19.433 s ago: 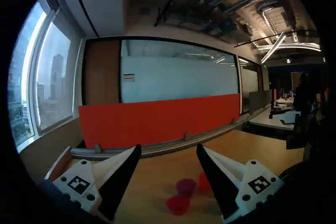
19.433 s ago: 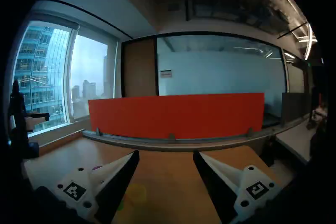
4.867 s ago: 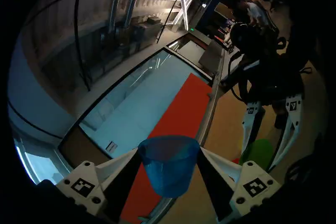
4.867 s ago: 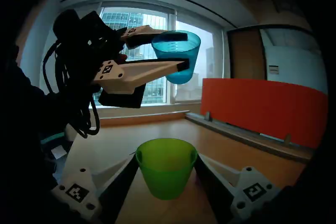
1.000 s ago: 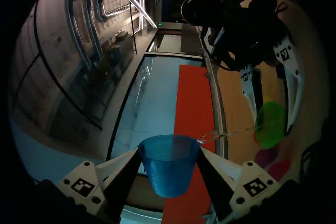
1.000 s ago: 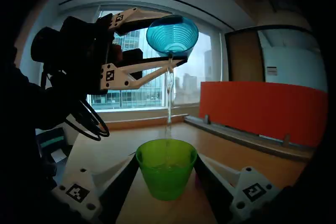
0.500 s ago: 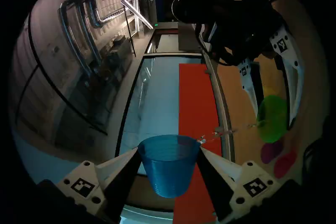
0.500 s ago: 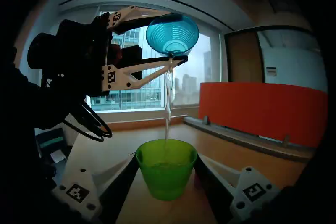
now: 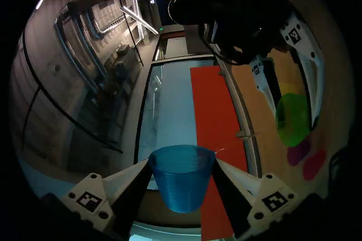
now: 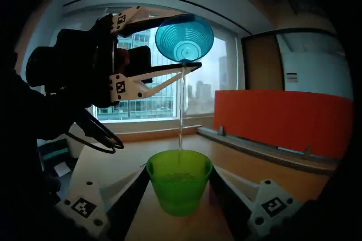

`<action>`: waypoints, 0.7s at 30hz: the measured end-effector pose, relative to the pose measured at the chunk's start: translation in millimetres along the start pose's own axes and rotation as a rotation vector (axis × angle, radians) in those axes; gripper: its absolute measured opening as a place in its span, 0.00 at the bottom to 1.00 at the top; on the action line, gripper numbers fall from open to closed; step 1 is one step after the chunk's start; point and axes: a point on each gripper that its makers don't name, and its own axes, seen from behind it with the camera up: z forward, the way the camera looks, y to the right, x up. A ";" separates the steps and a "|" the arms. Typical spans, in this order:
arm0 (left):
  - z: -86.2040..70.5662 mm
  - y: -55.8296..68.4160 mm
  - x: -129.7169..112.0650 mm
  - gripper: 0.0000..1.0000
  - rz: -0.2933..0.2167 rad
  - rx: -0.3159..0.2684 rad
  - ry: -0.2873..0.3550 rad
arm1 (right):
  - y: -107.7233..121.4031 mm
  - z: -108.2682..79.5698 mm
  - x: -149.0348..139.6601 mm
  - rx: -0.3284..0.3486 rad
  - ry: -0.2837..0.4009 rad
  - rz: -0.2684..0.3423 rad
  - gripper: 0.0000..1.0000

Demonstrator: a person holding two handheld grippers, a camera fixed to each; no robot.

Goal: Pour water

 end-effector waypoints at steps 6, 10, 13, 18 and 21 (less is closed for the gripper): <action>0.1 -2.1 5.9 0.87 0.039 0.017 0.007 | 0.7 0.6 0.7 -0.002 0.002 -0.001 0.91; 0.3 -3.6 9.0 0.87 0.058 0.023 0.011 | 1.9 0.7 1.8 -0.004 0.004 -0.001 0.91; 0.6 -4.0 10.1 0.87 0.070 0.025 0.012 | 2.6 0.5 2.6 -0.005 0.005 -0.002 0.91; 0.9 -5.1 10.7 0.87 0.077 0.032 0.012 | 3.2 -0.5 5.0 -0.005 0.009 -0.001 0.91; 0.9 -6.6 10.5 0.87 0.074 0.035 0.013 | 3.6 -0.2 6.0 -0.007 0.010 -0.003 0.91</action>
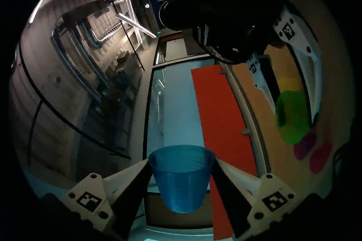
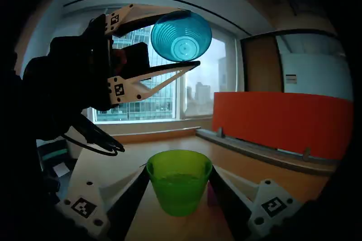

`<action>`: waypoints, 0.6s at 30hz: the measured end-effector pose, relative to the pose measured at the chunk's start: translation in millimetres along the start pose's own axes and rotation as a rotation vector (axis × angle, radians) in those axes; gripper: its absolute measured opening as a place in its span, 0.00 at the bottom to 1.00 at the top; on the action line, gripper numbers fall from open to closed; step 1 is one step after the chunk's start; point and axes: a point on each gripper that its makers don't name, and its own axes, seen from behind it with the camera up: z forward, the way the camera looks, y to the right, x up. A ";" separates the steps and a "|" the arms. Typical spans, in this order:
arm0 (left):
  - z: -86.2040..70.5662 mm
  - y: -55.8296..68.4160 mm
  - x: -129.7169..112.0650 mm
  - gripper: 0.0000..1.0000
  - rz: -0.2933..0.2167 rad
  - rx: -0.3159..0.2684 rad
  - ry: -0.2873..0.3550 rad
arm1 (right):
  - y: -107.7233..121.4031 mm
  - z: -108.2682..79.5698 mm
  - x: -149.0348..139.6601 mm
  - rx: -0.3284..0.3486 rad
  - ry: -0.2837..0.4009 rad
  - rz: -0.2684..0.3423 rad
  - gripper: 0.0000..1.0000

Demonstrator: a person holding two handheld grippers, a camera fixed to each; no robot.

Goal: Pour water

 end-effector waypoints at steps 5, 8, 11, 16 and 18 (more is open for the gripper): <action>0.4 0.1 -0.4 0.87 -0.018 0.001 0.003 | 0.7 0.0 0.8 -0.002 0.001 -0.001 0.91; 0.5 0.8 -2.2 0.87 -0.049 0.001 0.003 | 1.1 -0.1 1.8 -0.003 0.002 0.000 0.91; 0.3 -0.4 -5.7 0.87 -0.098 0.003 0.000 | 1.5 -0.3 2.5 -0.004 0.003 -0.001 0.91; 1.8 -2.6 -16.2 0.87 -0.215 0.009 -0.024 | 2.5 -0.8 3.4 -0.010 0.004 -0.001 0.91; 2.2 -2.0 -18.7 0.87 -0.272 0.008 -0.028 | 3.0 -1.3 3.9 -0.011 0.007 0.001 0.91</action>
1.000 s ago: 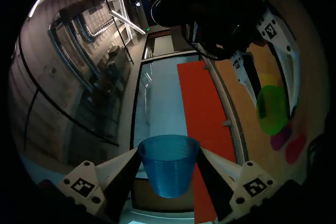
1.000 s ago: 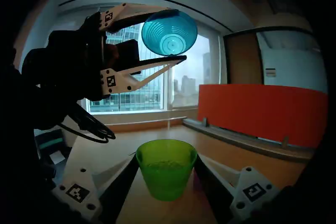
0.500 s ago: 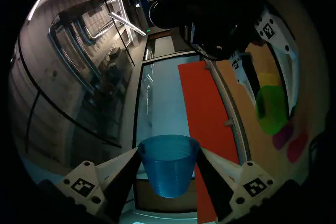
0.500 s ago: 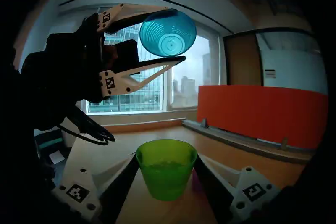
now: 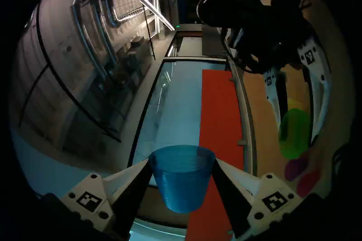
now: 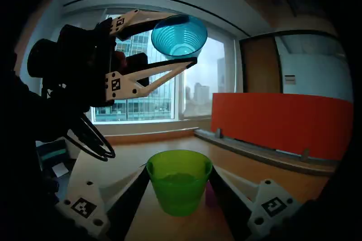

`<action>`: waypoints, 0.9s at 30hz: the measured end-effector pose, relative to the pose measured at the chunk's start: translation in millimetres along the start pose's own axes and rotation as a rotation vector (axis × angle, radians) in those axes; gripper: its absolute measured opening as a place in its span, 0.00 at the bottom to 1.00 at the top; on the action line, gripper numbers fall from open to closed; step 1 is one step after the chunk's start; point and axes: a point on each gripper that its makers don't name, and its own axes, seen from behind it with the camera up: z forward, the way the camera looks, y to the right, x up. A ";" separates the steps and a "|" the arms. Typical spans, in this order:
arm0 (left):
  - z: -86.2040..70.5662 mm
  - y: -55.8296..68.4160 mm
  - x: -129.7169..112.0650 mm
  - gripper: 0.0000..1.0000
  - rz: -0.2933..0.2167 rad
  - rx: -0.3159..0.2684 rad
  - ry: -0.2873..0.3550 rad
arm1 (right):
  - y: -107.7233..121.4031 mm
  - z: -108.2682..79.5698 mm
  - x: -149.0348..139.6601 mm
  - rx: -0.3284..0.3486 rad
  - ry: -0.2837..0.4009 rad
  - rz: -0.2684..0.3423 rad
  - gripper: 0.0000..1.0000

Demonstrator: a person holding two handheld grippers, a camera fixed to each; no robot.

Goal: Pour water

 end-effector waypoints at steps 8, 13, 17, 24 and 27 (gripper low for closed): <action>0.5 0.4 -3.5 0.87 -0.216 -0.005 -0.002 | 3.0 -1.1 1.0 -0.009 0.006 0.005 0.91; 0.6 -2.0 -10.9 0.87 -0.318 0.005 -0.017 | 3.6 -2.4 2.0 -0.012 0.011 0.008 0.91; -0.4 -0.2 -15.8 0.87 -0.401 -0.001 -0.026 | 4.5 -3.3 2.9 -0.015 0.015 0.009 0.91; -6.3 -1.5 -24.6 0.87 -0.567 0.004 -0.041 | 5.6 -6.1 3.3 -0.020 0.017 0.007 0.91; -8.1 -4.3 -30.7 0.87 -0.647 0.011 -0.053 | 6.4 -7.5 2.7 -0.022 0.018 0.007 0.91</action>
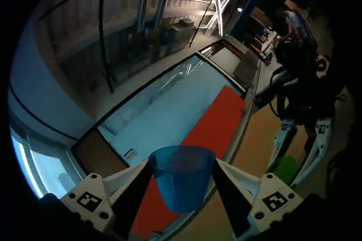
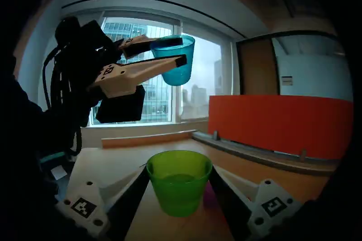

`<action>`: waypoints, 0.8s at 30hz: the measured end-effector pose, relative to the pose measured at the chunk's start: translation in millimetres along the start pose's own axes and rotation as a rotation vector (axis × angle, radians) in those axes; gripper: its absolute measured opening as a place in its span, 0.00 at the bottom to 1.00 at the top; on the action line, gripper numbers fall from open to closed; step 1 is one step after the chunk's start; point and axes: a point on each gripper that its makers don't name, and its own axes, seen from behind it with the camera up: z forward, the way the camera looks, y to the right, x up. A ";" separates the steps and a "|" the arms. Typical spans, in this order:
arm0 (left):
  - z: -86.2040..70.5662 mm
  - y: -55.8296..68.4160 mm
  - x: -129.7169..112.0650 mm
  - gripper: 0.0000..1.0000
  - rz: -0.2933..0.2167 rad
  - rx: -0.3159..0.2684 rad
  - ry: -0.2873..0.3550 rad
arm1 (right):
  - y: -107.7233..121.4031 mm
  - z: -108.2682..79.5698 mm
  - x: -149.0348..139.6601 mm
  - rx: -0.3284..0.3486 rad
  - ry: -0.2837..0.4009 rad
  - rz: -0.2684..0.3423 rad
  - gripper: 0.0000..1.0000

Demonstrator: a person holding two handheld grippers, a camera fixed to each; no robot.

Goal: Pour water

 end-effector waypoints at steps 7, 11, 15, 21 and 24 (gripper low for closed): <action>-1.0 -10.9 -7.4 0.86 -0.205 0.001 -0.017 | 2.4 -2.1 0.7 -0.005 0.007 0.006 0.91; -2.8 -12.9 -9.0 0.87 -0.330 -0.014 -0.016 | 2.5 -2.3 1.8 -0.007 0.009 0.008 0.91; -3.2 -14.8 -10.4 0.87 -0.434 -0.029 -0.017 | 2.2 -2.8 2.5 -0.008 0.010 0.008 0.91; -2.4 -13.1 -12.6 0.87 -0.555 -0.051 -0.020 | 2.2 -4.2 3.6 -0.008 0.011 0.010 0.91; -1.2 -13.3 -15.6 0.87 -0.608 -0.060 -0.025 | 1.9 -4.8 4.2 -0.009 0.008 0.009 0.91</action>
